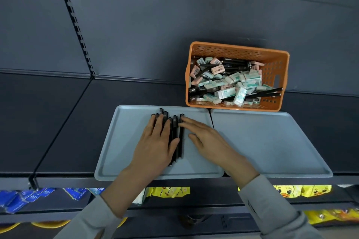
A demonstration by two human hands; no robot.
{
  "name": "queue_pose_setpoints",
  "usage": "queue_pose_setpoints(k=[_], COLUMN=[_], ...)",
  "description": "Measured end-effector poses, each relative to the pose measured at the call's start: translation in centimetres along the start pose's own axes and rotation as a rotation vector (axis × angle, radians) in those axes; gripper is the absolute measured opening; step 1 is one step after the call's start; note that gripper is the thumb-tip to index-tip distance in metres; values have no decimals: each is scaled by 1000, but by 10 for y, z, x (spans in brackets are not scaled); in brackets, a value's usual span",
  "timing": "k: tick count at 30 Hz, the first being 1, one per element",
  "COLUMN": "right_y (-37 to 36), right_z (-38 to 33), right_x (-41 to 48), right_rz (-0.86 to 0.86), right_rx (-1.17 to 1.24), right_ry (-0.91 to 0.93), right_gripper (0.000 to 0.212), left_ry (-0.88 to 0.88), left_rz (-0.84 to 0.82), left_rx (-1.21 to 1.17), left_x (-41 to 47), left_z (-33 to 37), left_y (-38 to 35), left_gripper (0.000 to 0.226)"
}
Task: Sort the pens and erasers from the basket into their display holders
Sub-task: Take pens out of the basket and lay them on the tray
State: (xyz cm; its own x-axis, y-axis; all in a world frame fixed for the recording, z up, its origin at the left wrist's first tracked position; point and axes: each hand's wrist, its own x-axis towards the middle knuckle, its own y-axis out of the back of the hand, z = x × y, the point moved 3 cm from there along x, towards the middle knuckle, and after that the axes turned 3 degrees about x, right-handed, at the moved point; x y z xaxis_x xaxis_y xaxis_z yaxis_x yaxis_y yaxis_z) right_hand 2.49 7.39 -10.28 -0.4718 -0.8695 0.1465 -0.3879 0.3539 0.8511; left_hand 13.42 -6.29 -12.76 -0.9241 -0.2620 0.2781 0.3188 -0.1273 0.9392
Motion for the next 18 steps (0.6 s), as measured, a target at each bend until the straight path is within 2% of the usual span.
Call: queue_pose_setpoints(k=[2, 5, 7, 10, 12, 14, 16, 18], right_y=[11, 51, 84, 129, 152, 165, 167, 170], right_z=[1, 7, 18, 52, 78, 97, 108, 112], right_x=[-4, -16, -22, -23, -19, -12, -6, -1], right_rz=[104, 409, 552, 654, 617, 476, 332, 274], right_rx=[2, 23, 31, -79, -255, -445, -642, -788], right_ry=[31, 48, -2, -143, -254, -319, -326, -272], right_gripper=[40, 27, 23, 28, 36, 40, 38, 34], left_ry=[-10, -36, -105, -195, -205, -197, -182, -153], left_rz=[12, 177, 296, 356, 311, 207, 106, 73], left_rx=[-24, -130, -167, -156, -83, -15, 80, 127], left_x=[4, 16, 31, 68, 99, 127, 145, 154], left_z=[-1, 10, 28, 57, 73, 84, 89, 89], left_y=[8, 36, 55, 67, 67, 63, 54, 46], left_gripper=[70, 51, 37, 43, 48, 46, 38, 29])
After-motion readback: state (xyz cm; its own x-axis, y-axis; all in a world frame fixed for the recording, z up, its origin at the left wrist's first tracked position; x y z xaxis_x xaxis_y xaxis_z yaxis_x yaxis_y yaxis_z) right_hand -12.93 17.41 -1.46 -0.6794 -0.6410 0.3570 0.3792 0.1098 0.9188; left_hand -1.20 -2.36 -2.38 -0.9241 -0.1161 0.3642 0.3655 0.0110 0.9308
